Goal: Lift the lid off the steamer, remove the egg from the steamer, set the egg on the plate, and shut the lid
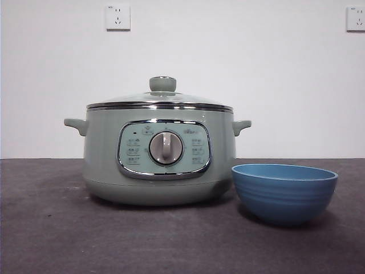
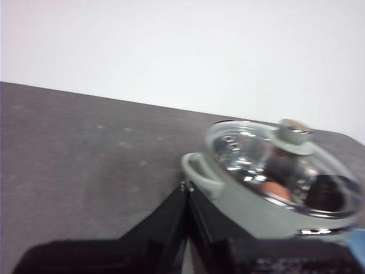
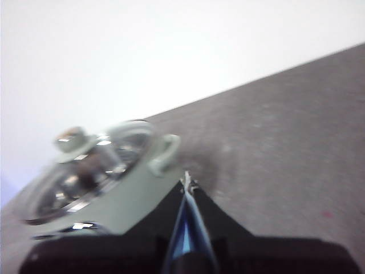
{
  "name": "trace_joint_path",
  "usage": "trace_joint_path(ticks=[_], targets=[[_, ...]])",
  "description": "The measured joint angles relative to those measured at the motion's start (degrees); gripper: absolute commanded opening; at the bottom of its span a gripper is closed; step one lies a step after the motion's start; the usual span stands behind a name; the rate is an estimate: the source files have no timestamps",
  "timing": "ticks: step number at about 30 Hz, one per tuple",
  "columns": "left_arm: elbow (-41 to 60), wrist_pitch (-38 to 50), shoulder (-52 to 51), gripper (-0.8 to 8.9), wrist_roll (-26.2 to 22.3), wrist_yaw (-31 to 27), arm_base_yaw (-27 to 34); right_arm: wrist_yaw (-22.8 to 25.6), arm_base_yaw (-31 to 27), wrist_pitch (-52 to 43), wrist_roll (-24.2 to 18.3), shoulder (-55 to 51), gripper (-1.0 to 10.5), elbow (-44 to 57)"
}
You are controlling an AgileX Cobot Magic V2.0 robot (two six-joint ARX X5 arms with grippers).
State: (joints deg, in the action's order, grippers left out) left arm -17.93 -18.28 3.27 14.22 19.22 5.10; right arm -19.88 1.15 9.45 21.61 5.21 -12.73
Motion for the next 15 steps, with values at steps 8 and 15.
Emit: trace_joint_path(ticks=[8, 15], targets=[[-11.0, -5.9, 8.6, -0.06, 0.0, 9.9, 0.0, -8.9, 0.0, 5.0, -3.2, 12.3, -0.1, -14.6], [-19.6, -6.5, 15.4, -0.06, -1.2, 19.8, 0.0, -15.6, 0.0, 17.5, -10.4, 25.2, -0.1, -31.4]])
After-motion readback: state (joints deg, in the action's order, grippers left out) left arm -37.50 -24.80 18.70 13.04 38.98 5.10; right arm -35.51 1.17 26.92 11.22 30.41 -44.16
